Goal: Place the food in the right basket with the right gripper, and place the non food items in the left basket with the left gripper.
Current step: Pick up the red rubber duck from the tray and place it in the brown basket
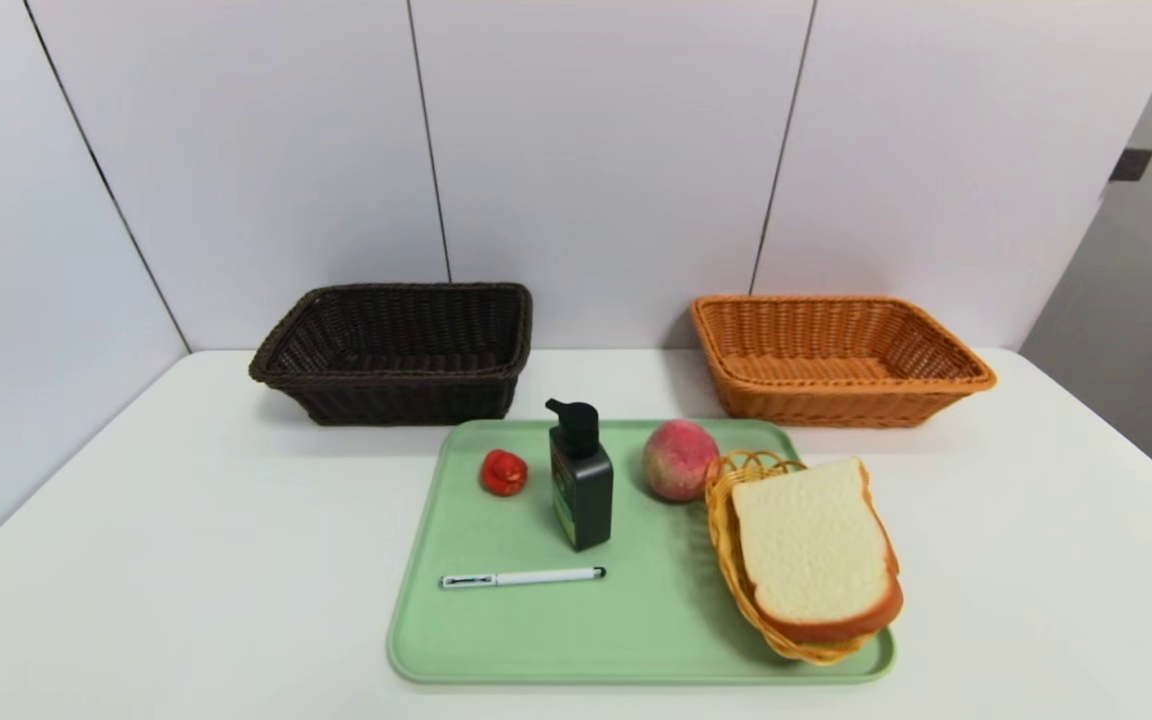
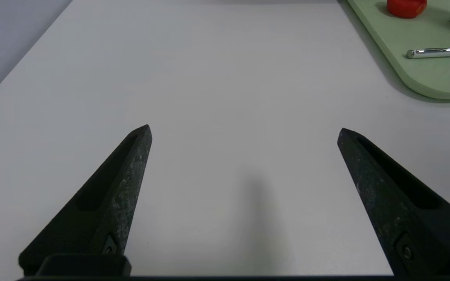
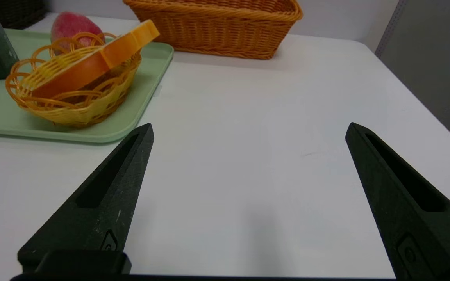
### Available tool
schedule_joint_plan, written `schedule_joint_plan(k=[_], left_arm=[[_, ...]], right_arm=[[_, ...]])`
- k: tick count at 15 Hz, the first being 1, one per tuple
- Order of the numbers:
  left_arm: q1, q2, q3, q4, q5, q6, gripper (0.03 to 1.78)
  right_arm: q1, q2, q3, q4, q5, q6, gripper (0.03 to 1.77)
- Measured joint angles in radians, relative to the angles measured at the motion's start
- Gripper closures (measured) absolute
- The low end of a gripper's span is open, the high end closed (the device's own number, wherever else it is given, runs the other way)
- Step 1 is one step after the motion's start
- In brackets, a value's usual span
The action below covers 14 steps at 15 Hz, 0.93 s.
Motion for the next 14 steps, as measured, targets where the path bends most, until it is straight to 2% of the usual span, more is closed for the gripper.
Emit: schedule_joint_plan(k=[3,6,10,14], left_arm=[[0.0,0.024,-0.136,0.045,-0.018,-0.001,0.12],[-0.001,0.138,-0.335,0.132,-0.018,-0.006,0.12],[-0.001,0.409,-0.57,0.204,0.007,-0.023,0.12],[-0.002,0.7,-0.736,0.222,0.01,-0.032,0.12]], right_arm=[[0.0,0.009,-0.135,0.09,-0.001,0.003,0.1],[0.0,0.07,-0.31,0.23,-0.001,0.003,0.1],[0.0,0.259,-0.503,0.301,-0.019,0.0,0.1],[-0.002,0.443,-0.602,0.333,-0.014,-0.003,0.1]])
